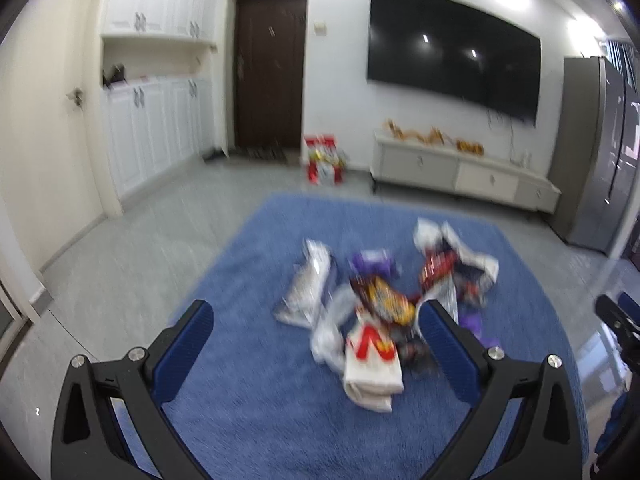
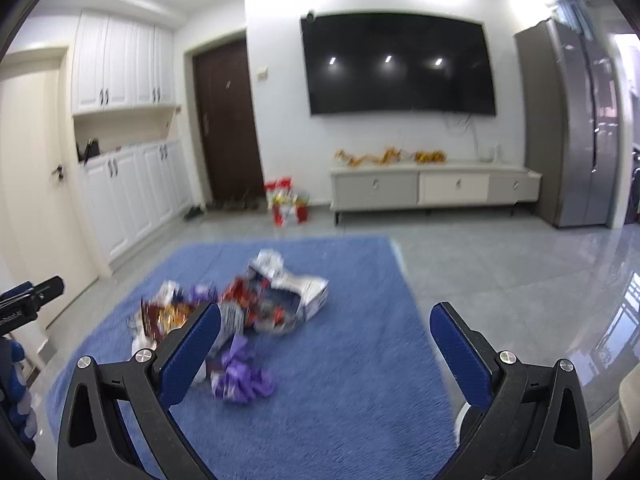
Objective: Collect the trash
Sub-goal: 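Grasp the purple plastic bag with the right tool while the left tool grasps the white red-logo bag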
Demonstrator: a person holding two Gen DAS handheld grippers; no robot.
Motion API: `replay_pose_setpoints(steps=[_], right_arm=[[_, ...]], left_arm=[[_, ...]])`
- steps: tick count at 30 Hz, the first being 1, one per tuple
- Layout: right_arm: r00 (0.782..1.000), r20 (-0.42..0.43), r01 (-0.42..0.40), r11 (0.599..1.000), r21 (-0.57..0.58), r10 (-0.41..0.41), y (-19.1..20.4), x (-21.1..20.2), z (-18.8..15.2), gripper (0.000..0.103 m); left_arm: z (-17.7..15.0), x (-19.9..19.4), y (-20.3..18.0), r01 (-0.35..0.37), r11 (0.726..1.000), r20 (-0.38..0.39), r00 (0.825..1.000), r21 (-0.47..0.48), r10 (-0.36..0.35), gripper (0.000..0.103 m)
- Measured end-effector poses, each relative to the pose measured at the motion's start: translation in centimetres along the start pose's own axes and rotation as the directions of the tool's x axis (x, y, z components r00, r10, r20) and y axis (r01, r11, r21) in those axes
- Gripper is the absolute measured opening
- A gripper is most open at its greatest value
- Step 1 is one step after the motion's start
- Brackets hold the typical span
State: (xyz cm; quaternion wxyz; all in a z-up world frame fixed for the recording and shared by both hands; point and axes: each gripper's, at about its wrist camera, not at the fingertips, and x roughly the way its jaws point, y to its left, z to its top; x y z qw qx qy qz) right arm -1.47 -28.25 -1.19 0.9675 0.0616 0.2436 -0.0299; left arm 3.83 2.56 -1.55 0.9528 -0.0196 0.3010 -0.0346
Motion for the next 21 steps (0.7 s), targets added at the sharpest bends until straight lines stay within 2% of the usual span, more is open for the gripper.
replay_pose_setpoints(steps=[1, 3, 5, 12, 17, 21], right_arm=[[0.999, -0.032, -0.016, 1.0, -0.009, 0.016, 0.3, 0.9, -0.3, 0.097], [0.995, -0.086, -0.049, 0.999, -0.021, 0.047, 1.0, 2.4, -1.0, 0.084], [0.986, -0.144, -0.093, 0.995, -0.028, 0.088, 1.7, 4.1, -1.7, 0.076], [0.943, -0.264, -0.217, 0.976, -0.024, 0.203, 3.7, 8.1, -3.6, 0.053], [0.912, -0.327, -0.268, 0.963, -0.017, 0.248, 5.0, 10.5, -4.4, 0.045], [0.893, -0.362, -0.289, 0.957, -0.008, 0.266, 5.5, 11.8, -5.0, 0.042]], left_arm=[[-0.5, 0.9, -0.1, 0.024, 1.0, -0.036, 0.999, -0.002, -0.024, 0.102], [-1.4, 2.8, -0.2, 0.068, 0.998, -0.11, 0.991, -0.018, -0.07, 0.097], [-2.0, 4.4, -0.3, 0.098, 0.995, -0.167, 0.981, -0.036, -0.103, 0.085], [-3.5, 8.1, -0.1, 0.148, 0.984, -0.267, 0.948, -0.103, -0.17, 0.068], [-4.2, 9.8, -0.1, 0.183, 0.974, -0.328, 0.919, -0.135, -0.218, 0.053], [-4.7, 10.2, 0.1, 0.219, 0.961, -0.337, 0.903, -0.169, -0.265, 0.043]])
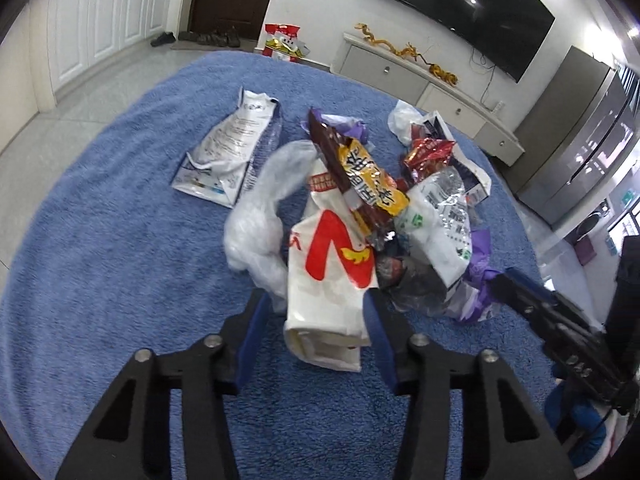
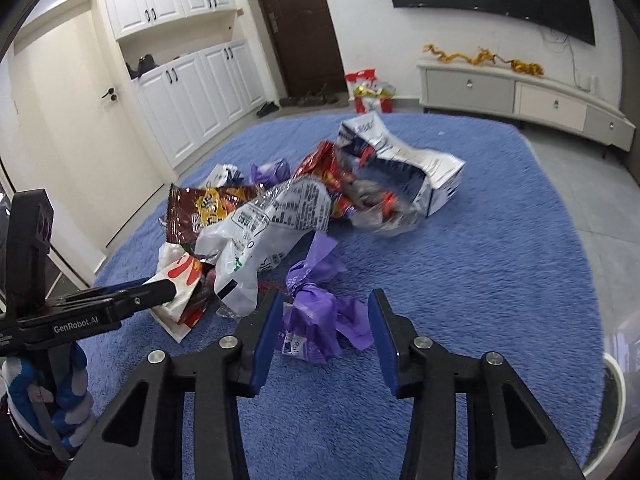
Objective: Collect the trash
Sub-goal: 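Grasp the purple plastic bag with the right tool while the left tool grasps the white red-logo bag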
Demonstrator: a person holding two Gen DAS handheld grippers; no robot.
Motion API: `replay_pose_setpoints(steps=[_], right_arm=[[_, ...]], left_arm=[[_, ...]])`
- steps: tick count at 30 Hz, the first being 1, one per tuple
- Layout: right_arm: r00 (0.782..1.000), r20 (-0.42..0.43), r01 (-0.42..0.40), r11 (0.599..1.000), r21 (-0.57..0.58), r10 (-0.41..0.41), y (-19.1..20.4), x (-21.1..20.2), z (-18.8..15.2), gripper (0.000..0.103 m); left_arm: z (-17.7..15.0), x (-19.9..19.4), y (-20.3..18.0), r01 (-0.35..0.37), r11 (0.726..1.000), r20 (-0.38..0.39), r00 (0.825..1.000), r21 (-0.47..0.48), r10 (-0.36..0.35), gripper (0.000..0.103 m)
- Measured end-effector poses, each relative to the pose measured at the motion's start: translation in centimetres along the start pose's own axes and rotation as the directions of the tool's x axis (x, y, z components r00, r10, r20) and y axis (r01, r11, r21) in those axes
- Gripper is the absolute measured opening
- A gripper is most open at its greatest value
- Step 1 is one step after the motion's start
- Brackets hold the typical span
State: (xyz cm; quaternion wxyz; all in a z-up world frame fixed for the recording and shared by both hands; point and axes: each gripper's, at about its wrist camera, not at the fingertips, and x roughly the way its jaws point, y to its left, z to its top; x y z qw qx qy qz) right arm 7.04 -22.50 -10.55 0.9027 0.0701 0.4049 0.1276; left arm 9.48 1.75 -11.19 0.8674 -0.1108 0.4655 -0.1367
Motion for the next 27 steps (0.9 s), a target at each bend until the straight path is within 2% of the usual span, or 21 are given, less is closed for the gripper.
replay_pose_setpoints(steps=[2, 4, 6, 15, 19, 24, 27], right_arm=[[1.0, -0.014, -0.007, 1.0, 0.001, 0.007, 0.1, 0.6, 0.0, 0.039], [1.0, -0.024, -0.018, 1.0, 0.002, 0.018, 0.0, 1.2, 0.0, 0.034], [0.999, -0.022, -0.035, 0.999, 0.002, 0.035, 0.1, 1.0, -0.1, 0.024], [0.998, 0.022, -0.05, 0.999, -0.009, 0.05, 0.6, -1.6, -0.8, 0.021], [0.997, 0.056, -0.048, 0.999, -0.001, 0.048, 0.3, -3.6, -1.2, 0.021], [0.995, 0.089, -0.039, 0.999, 0.018, 0.037, -0.5, -6.0, -2.4, 0.021], [0.994, 0.103, -0.036, 0.999, 0.033, 0.032, -1.2, -6.9, -3.1, 0.021]], left_arm=[[-0.2, -0.1, 0.0, 0.021, 1.0, 0.001, 1.0, -0.004, -0.021, 0.035], [-0.5, -0.3, -0.3, 0.022, 1.0, 0.007, 1.0, 0.004, -0.022, 0.031], [-0.5, -0.6, -0.9, 0.022, 1.0, 0.011, 1.0, 0.011, -0.022, 0.029], [-1.4, -3.7, -1.3, 0.024, 0.999, 0.062, 0.998, 0.03, -0.026, 0.017], [-1.7, -5.3, -1.2, 0.003, 1.0, 0.096, 0.995, 0.022, -0.005, 0.006], [-2.3, -7.1, -1.3, -0.011, 1.0, 0.122, 0.993, 0.028, 0.007, 0.004], [-2.6, -7.3, -1.6, 0.002, 0.999, 0.107, 0.994, 0.039, -0.006, 0.004]])
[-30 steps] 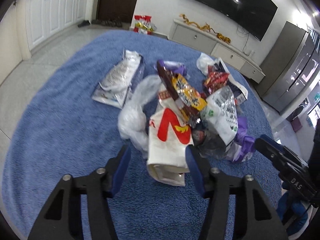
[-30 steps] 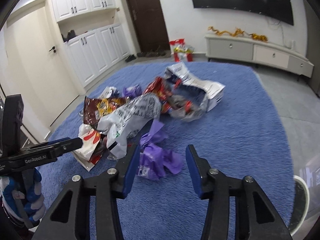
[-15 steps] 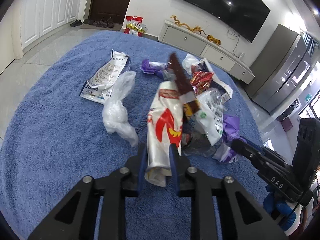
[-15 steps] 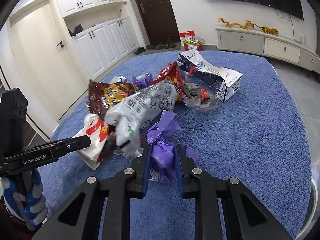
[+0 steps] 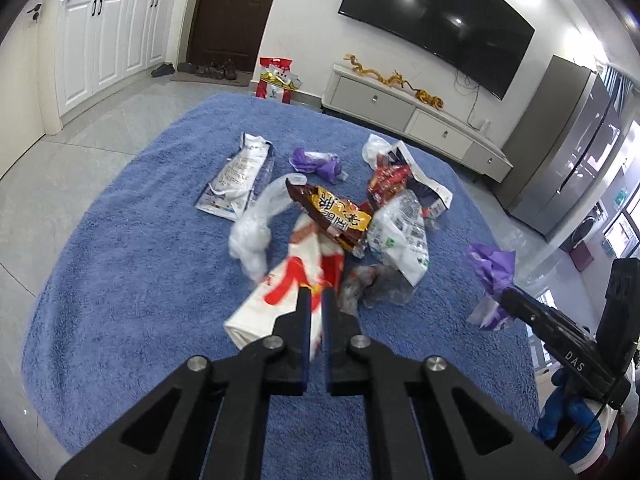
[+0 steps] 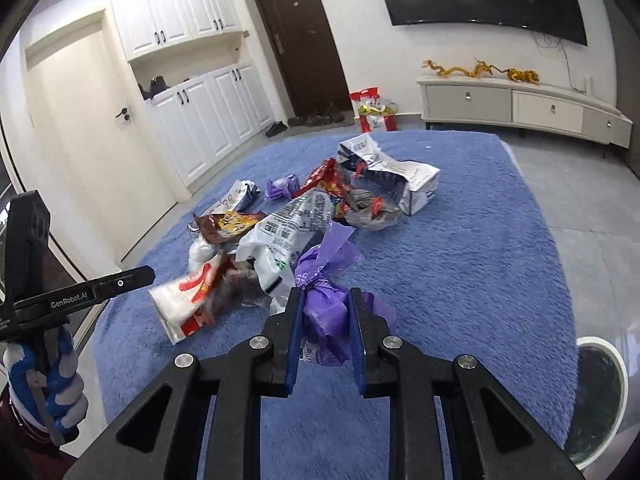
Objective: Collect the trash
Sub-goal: 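Grasp the purple plastic bag with the right tool while the left tool grasps the white red-logo bag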
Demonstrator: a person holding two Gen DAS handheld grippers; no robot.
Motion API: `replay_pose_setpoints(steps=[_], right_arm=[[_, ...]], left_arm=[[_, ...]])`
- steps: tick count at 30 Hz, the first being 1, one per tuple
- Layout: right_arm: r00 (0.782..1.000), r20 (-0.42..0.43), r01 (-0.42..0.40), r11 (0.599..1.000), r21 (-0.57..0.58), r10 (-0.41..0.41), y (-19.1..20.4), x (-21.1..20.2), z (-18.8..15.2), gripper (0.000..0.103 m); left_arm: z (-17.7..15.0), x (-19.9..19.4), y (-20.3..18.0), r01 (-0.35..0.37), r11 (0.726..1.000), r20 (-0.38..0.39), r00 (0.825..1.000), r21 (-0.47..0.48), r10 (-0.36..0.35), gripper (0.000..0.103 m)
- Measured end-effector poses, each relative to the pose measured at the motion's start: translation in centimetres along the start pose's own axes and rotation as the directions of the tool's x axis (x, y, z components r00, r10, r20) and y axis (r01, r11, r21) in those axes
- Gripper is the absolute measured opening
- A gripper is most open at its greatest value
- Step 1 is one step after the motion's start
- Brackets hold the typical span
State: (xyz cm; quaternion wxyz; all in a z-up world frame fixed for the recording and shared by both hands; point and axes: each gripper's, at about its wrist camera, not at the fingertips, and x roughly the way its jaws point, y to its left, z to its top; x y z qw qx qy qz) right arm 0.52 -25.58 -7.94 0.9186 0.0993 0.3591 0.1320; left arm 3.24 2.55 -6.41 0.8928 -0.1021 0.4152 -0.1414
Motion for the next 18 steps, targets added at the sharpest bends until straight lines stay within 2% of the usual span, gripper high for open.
replay_pose_setpoints(steps=[2, 6, 7, 8, 9, 10, 18], right_arm=[[1.0, 0.005, 0.004, 1.0, 0.005, -0.004, -0.4, -0.4, -0.1, 0.021], [1.0, 0.012, 0.012, 1.0, 0.014, -0.013, -0.9, -0.9, -0.2, 0.021], [1.0, 0.013, 0.013, 1.0, 0.017, -0.013, -1.0, -0.9, -0.3, 0.021], [1.0, 0.011, 0.013, 1.0, 0.021, -0.013, -1.1, -0.8, -0.3, 0.021], [1.0, 0.009, 0.013, 1.0, 0.023, -0.014, -1.2, -0.6, -0.4, 0.021], [1.0, 0.007, 0.013, 1.0, 0.025, -0.013, -1.2, -0.4, -0.4, 0.021], [0.999, -0.03, 0.022, 0.999, 0.03, -0.021, -1.4, 1.3, -0.6, 0.022]], left_arm=[[-0.2, 0.0, 0.0, 0.016, 1.0, -0.012, 1.0, -0.014, -0.016, 0.004], [-0.2, 0.3, 0.7, 0.021, 0.998, -0.016, 1.0, -0.054, -0.022, 0.011], [-0.1, 0.4, 1.0, 0.017, 0.998, -0.02, 1.0, -0.06, -0.019, 0.026], [-0.2, 0.5, 1.1, 0.009, 0.998, -0.02, 1.0, -0.059, -0.01, 0.05], [-0.2, 0.7, 1.2, -0.007, 0.998, -0.015, 1.0, -0.057, 0.006, 0.061], [-0.2, 0.8, 1.4, -0.013, 0.998, -0.011, 1.0, -0.054, 0.013, 0.067], [0.8, 4.5, 0.2, -0.056, 0.995, -0.057, 0.996, 0.086, 0.061, 0.067]])
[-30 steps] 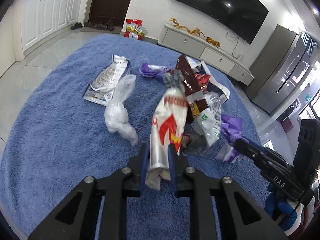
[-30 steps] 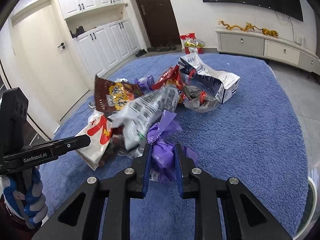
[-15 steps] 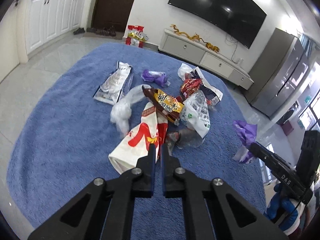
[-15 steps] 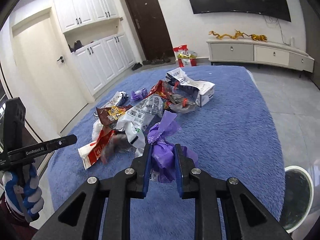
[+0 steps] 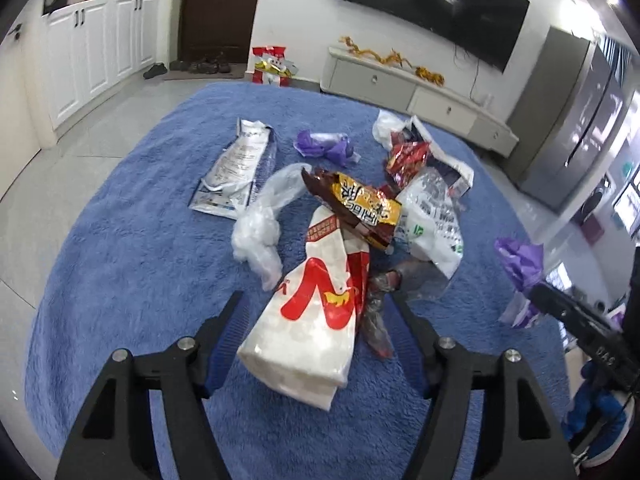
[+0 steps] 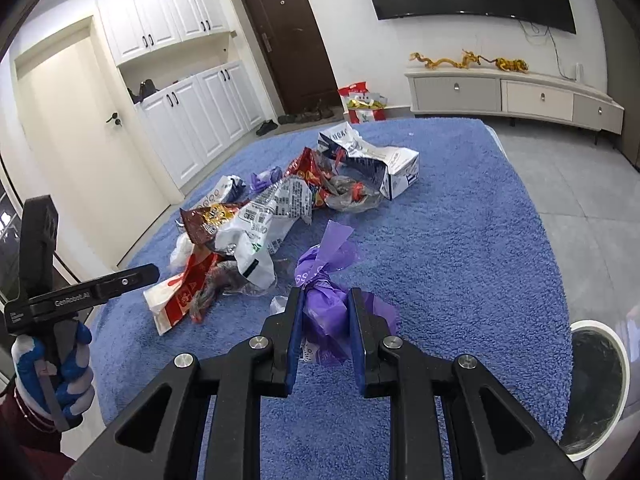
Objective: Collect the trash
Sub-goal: 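Grasp the purple plastic bag with the right tool while the left tool grasps the white red-logo bag, then carry both held bags over to the white trash bin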
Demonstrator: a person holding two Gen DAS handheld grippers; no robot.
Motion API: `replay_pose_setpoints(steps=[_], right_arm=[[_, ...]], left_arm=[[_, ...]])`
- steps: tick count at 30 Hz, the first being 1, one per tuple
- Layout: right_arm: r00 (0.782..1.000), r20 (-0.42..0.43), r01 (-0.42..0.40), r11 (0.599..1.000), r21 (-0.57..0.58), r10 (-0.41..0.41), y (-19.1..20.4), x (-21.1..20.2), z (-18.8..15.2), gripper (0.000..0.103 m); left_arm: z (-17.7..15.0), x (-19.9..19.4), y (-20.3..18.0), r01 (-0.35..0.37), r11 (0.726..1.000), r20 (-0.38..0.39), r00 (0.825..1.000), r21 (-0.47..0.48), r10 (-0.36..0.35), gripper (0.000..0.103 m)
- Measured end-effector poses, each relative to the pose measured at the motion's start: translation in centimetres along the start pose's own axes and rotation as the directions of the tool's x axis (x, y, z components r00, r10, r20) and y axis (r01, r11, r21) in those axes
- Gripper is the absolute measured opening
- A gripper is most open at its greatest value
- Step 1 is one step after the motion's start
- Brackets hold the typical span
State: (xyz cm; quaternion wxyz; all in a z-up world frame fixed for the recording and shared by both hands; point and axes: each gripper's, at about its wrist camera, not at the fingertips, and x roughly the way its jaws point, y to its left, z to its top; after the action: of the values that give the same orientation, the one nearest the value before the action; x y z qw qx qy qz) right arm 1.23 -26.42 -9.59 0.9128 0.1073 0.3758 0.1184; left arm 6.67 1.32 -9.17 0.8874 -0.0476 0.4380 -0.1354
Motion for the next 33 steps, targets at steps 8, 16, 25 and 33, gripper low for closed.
replay_pose_setpoints(steps=[8, 16, 25, 33], right_arm=[[1.0, -0.014, 0.026, 0.999, 0.022, -0.026, -1.0, 0.5, 0.1, 0.022], [0.999, -0.019, 0.028, 0.999, 0.027, -0.027, -1.2, 0.7, -0.2, 0.022], [0.999, 0.008, 0.033, 0.999, 0.024, -0.033, -1.1, -0.8, -0.2, 0.022], [0.999, 0.016, 0.03, 0.999, 0.014, -0.03, -0.4, -1.7, -0.6, 0.022]], left_arm=[[-0.5, 3.7, 0.3, -0.014, 1.0, -0.096, 0.995, -0.006, 0.014, 0.056], [-1.3, 1.8, 0.1, 0.016, 1.0, -0.05, 0.999, 0.008, -0.015, 0.055], [-1.9, -0.4, 1.2, 0.07, 0.996, -0.053, 0.996, -0.052, -0.072, 0.014], [-2.7, -0.2, 0.5, 0.043, 0.999, -0.062, 0.997, -0.007, -0.044, 0.018]])
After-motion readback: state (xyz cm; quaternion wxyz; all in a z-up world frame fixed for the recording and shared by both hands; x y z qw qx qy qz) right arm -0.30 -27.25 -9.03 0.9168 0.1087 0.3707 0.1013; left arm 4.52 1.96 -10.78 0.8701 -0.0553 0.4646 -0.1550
